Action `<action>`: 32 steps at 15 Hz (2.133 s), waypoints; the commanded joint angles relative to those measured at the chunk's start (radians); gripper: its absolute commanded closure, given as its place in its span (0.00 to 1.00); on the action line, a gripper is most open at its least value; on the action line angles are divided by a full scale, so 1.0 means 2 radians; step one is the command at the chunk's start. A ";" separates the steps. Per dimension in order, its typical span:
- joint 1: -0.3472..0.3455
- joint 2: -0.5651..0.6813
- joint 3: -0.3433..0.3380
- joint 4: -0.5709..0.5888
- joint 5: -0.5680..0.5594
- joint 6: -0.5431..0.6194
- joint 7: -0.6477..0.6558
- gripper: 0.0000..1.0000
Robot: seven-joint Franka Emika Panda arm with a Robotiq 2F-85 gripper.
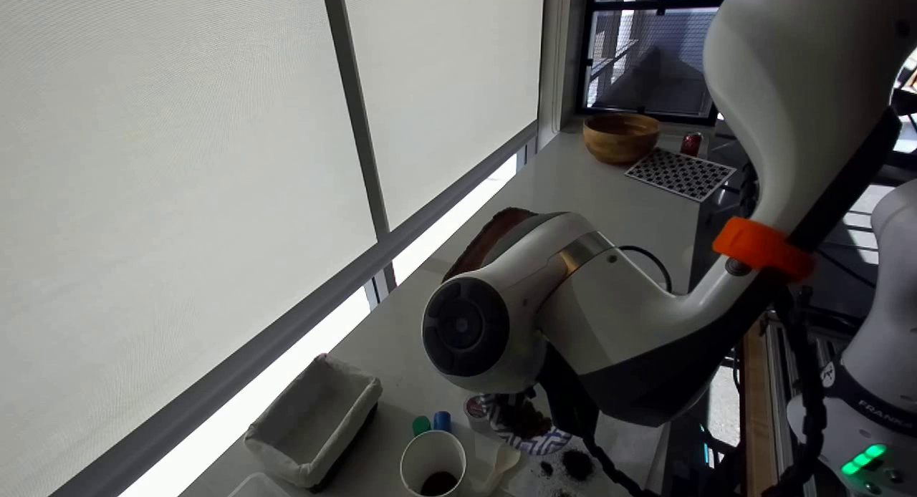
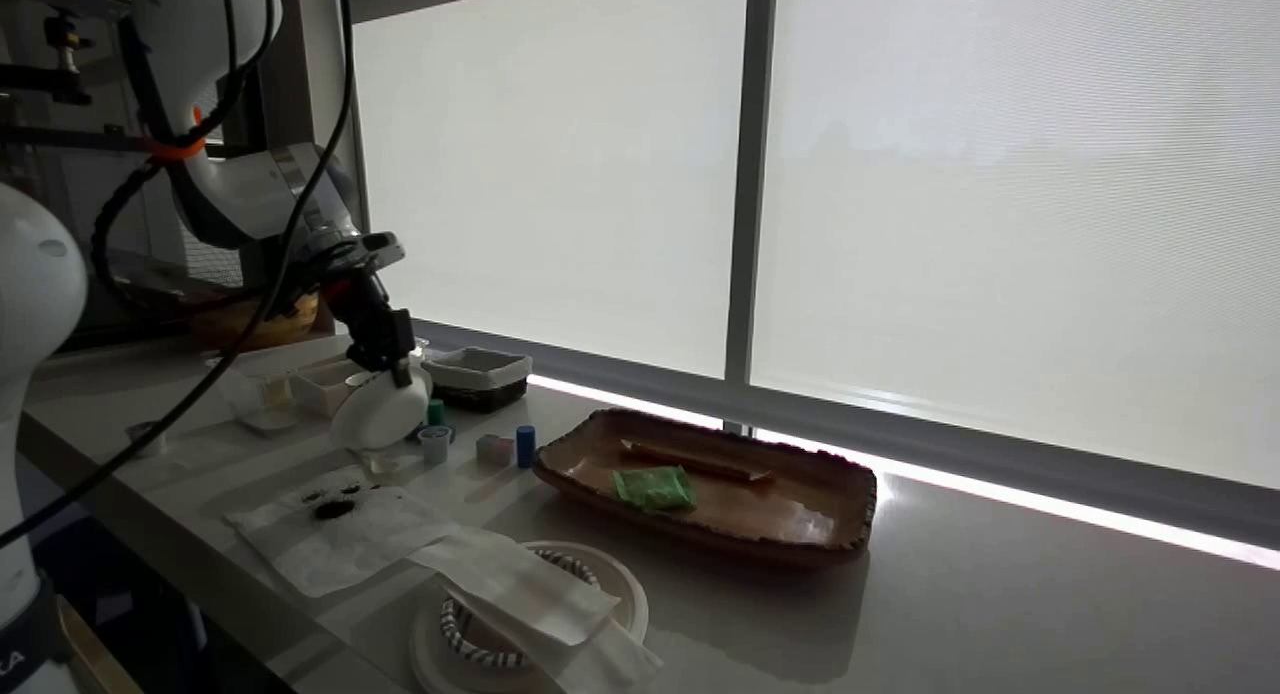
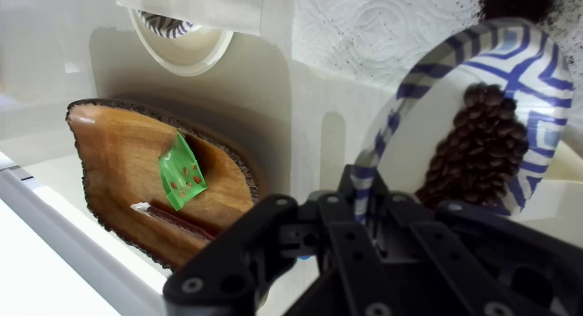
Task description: Pour the contents from the bowl onto the white paper towel
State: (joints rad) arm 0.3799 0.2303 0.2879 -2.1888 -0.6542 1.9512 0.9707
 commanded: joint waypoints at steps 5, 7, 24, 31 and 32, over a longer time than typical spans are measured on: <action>0.019 0.028 -0.006 0.031 -0.010 -0.023 0.015 0.99; 0.021 0.034 -0.008 0.037 -0.008 -0.033 0.018 0.99; 0.025 0.049 -0.013 0.052 0.003 -0.056 0.017 0.99; 0.035 0.061 -0.012 0.071 -0.004 -0.104 0.023 0.99; 0.037 0.063 -0.012 0.074 -0.004 -0.112 0.023 0.99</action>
State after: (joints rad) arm 0.4277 0.3262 0.2711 -2.0794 -0.6553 1.7905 0.9991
